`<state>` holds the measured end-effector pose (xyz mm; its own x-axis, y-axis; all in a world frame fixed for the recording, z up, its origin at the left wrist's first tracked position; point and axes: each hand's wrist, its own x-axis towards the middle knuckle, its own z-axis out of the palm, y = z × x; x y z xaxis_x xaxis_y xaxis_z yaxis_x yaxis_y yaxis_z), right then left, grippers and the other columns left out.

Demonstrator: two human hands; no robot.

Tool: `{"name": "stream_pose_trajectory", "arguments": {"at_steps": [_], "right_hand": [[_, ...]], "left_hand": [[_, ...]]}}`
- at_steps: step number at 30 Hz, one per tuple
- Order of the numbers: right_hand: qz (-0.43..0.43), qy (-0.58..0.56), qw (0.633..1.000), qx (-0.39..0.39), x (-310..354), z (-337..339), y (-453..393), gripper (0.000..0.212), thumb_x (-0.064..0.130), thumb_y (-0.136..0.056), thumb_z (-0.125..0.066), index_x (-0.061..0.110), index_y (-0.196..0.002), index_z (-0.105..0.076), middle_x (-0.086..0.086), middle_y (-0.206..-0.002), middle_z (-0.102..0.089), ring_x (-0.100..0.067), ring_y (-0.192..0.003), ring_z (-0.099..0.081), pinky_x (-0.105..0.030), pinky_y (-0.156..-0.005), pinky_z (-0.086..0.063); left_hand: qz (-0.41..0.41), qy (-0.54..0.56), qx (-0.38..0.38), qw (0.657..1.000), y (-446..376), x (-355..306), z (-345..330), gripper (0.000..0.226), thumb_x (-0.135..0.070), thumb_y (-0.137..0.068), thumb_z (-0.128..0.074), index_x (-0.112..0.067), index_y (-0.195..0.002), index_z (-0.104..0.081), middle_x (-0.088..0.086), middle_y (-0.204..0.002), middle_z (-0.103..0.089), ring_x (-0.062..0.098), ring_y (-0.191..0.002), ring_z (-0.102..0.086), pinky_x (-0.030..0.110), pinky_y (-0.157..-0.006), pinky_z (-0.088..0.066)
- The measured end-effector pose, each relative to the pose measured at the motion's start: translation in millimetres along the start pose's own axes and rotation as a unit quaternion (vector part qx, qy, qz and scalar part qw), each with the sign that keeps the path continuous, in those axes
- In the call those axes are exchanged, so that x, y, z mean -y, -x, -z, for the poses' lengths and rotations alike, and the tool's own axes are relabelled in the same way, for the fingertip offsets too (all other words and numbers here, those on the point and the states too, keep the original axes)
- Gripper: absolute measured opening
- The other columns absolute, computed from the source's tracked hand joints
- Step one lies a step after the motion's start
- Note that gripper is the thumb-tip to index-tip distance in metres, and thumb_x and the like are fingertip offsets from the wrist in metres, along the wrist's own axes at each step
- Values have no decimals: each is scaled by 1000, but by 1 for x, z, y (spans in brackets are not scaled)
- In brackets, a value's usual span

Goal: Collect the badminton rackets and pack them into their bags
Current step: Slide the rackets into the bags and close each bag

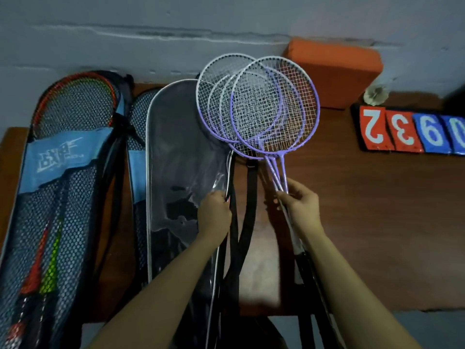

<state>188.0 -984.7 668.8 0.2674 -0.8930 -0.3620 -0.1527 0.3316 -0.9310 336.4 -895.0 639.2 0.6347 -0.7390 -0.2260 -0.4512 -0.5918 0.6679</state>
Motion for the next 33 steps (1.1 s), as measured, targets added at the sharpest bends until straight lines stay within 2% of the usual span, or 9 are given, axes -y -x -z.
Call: {"name": "stream_pose_trajectory", "arguments": {"at_steps": [3, 6, 10, 12, 14, 17, 22, 28, 33], "right_hand": [[9, 20, 1000, -11, -6, 0, -1, 37, -11, -83, -56, 7, -114, -65, -7, -81, -71, -14, -62, -66, -25, -58, -53], [14, 3, 1000, -17, -6, 3, 2, 38, -8, -82, -56, 12, -113, -66, -16, -88, -72, -28, -70, -68, -35, -66, -55], [36, -6, 999, -24, -5, 5, 7, 37, -6, -82, -56, 16, -108, -68, -20, -83, -70, -34, -69, -67, -42, -66, -55], [61, 7, 998, -35, 0, 5, 9, 36, -7, -81, -57, 18, -104, -69, -11, -76, -69, -21, -63, -62, -35, -63, -53], [68, -2, 997, -42, 6, 2, 13, 34, -9, -82, -57, 15, -104, -68, -5, -71, -66, -11, -57, -60, -26, -57, -50], [62, -27, 997, -38, 9, 0, 16, 31, -7, -83, -58, 8, -109, -66, -9, -74, -68, -15, -59, -62, -29, -56, -52], [120, -1, 991, -50, 19, -3, 20, 27, -7, -83, -59, 8, -105, -64, 2, -77, -66, 0, -59, -57, -14, -56, -47], [140, 26, 989, -48, 12, -22, 25, 34, -8, -85, -55, 13, -112, -60, 2, -84, -66, 2, -58, -55, -14, -58, -47], [135, 73, 987, -37, 4, -41, 24, 35, -4, -87, -56, 10, -119, -58, 0, -101, -65, -7, -87, -61, -14, -75, -49]], "left_hand": [[-4, 5, 2, 1000, -2, -5, 8, 16, 6, -81, -48, -1, -81, -62, 12, -72, -60, 24, -65, -56, 36, -58, -48], [-10, 5, -31, 999, 1, -9, 23, 18, 4, -83, -45, -2, -77, -62, 7, -71, -59, 18, -61, -51, 23, -48, -31], [-5, 69, -74, 995, 4, -4, 44, 20, -1, -85, -50, -11, -84, -67, 1, -74, -62, 12, -64, -54, 12, -55, -38], [3, 93, -92, 991, 3, -2, 49, 22, -3, -86, -53, -10, -101, -67, 5, -91, -65, 18, -82, -59, 27, -77, -48], [1, 118, -121, 986, 3, -3, 56, 25, -3, -86, -53, -7, -109, -64, 12, -100, -63, 23, -90, -59, 34, -84, -49], [-15, 147, -166, 975, 6, -6, 68, 24, -2, -87, -53, -3, -110, -62, 12, -100, -61, 20, -83, -58, 30, -77, -48], [-35, 177, -208, 961, 17, 0, 89, 23, -5, -92, -48, -3, -113, -58, 14, -106, -56, 17, -87, -53, 30, -78, -44], [-71, 178, -270, 943, 36, 11, 119, 23, -6, -94, -43, -7, -115, -53, 2, -103, -46, 15, -88, -52, 22, -77, -42], [-165, 131, -266, 941, 45, 23, 132, 26, 4, -92, -44, -5, -109, -60, 5, -98, -45, -3, -85, -47, 3, -79, -36]]}}
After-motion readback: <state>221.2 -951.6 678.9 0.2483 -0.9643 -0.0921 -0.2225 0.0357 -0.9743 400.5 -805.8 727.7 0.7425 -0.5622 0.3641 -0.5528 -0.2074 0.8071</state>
